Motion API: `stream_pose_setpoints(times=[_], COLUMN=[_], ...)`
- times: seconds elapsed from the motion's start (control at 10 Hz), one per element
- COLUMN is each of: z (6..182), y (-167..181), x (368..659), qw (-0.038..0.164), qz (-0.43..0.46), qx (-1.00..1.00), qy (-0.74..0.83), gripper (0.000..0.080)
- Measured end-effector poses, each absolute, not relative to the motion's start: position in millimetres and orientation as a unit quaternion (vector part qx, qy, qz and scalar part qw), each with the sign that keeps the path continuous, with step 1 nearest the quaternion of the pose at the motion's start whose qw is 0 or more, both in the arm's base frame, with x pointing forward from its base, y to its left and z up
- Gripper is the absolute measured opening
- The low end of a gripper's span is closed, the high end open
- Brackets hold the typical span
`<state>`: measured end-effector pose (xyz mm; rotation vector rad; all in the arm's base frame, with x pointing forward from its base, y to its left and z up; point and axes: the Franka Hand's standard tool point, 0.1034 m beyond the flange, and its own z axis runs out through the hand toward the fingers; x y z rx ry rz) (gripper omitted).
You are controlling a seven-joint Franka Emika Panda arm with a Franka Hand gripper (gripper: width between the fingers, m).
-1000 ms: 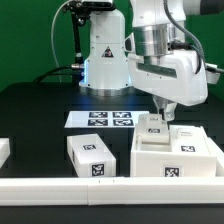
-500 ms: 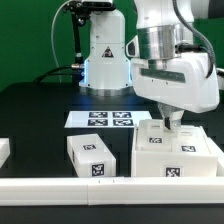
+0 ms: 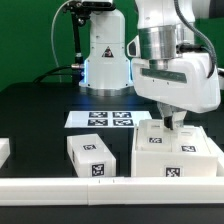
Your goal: Assemble cabinet
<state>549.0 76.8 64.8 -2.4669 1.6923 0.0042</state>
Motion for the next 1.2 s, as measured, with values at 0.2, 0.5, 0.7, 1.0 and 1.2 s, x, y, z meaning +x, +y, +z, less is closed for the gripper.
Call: stream_pose_setpoints(times=[0.2,0.5,0.7,1.0,1.2], z=[68.0,68.7,68.0,67.3,67.2], y=[70,58,56,56,56], x=[546,557,555,555,555], qw=[0.075,0.075,0.073,0.072,0.072], qz=[0.0,-0.006,-0.005,-0.005,-0.005], qx=[-0.819,-0.812,-0.81,-0.81,-0.81], qy=[0.569,0.579,0.582,0.581,0.581], gripper=[0.0408,0.073,0.0778,0.0797,0.0797])
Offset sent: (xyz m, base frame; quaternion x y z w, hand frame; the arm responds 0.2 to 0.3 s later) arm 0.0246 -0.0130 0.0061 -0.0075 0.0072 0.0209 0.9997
